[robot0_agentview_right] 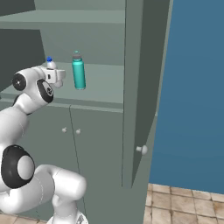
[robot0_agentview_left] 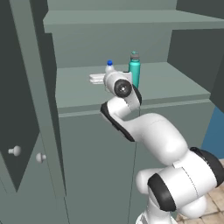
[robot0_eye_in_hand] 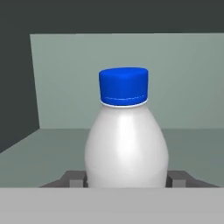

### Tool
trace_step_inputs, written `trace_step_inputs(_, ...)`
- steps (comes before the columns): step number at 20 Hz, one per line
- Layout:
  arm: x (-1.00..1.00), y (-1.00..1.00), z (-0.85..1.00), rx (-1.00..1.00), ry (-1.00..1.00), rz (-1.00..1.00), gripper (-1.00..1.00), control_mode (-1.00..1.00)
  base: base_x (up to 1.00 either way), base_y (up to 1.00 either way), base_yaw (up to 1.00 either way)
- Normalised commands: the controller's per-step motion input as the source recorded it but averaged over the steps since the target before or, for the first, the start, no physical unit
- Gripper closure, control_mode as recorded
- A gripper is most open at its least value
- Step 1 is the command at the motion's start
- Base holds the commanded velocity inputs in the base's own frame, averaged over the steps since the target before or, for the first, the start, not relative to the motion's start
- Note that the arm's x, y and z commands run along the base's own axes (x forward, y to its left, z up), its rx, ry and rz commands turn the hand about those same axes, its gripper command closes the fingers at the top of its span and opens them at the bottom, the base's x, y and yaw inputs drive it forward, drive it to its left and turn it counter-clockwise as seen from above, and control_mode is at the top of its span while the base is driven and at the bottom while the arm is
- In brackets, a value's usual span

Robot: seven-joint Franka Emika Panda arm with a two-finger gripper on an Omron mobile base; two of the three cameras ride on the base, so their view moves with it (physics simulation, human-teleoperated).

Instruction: Sort all alcoholic drinks to one cabinet, and non-alcoholic drinks to the other.

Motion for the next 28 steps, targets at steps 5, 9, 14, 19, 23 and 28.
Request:
trace_step_inputs(5, 0.0, 0.0, -0.25, 0.04, 0.01, 0.0, -1.0, -1.0, 0.0, 0.0, 0.0)
trace_step_inputs(9, 0.0, -0.09, -0.2, 0.08, 0.0, 0.0, -1.0, -1.0, 0.0, 0.0, 0.0)
trace_step_inputs(14, 0.0, -0.09, -0.08, 0.08, 0.0, 0.0, -1.0, -1.0, 0.0, 0.0, 0.0)
trace_step_inputs(19, 0.0, 0.0, 0.0, 0.04, 0.0, 0.02, -1.0, -1.0, 0.0, 0.0, 0.0)
trace_step_inputs(23, -0.01, 0.0, 0.0, 0.02, 0.0, 0.02, -1.0, -1.0, 0.0, 0.0, 0.0)
trace_step_inputs(28, -0.05, 0.0, 0.0, 0.0, 0.0, 0.01, -1.0, -1.0, 0.0, 0.0, 0.0)
